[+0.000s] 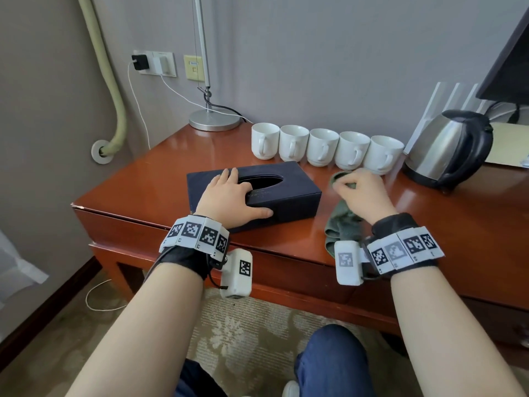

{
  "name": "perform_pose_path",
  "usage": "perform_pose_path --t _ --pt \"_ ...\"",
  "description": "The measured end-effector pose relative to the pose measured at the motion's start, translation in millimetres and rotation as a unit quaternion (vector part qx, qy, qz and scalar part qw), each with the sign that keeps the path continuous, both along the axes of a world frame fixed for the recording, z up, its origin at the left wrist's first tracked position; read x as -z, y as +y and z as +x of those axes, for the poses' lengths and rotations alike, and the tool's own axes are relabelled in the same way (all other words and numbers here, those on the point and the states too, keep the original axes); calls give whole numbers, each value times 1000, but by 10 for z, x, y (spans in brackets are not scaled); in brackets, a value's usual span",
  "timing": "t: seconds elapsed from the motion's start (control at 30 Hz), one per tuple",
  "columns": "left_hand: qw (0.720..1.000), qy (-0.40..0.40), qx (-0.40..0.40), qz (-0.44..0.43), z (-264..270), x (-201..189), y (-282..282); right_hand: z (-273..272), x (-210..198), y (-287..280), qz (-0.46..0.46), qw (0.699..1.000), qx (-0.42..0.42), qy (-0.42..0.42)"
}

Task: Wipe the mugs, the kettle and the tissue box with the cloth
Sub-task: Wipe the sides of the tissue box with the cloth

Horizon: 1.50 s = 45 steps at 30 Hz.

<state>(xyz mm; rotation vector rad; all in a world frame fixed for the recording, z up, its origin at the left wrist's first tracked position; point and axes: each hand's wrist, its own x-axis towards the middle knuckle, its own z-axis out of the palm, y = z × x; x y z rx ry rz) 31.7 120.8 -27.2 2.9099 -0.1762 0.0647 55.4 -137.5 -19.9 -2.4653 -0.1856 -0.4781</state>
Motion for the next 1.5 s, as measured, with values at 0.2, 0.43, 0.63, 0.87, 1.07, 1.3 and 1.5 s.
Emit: perform_pose_path --t 0.2,0.43,0.63,0.87,1.07,1.3,1.5 --pt "995 -65 -22 -65 -218 -26 99 93 -84 -31 -152 965 78 199" --pt "985 -99 -102 -97 -535 83 312 -151 -49 255 -207 943 -65 254" --pt "982 -47 -139 -122 -668 19 414 -182 -128 484 -83 975 0 206" --pt "977 -28 -176 -116 -437 -65 681 -2 -174 965 -273 944 14 182" --pt "981 12 -192 27 94 -242 1009 333 -356 1433 -345 910 -138 187" --pt "971 19 -239 2 649 -310 1345 676 -258 2039 -372 912 -146 93" --pt "976 0 -219 -16 1211 -227 1624 1104 -330 2390 -415 899 -89 108"
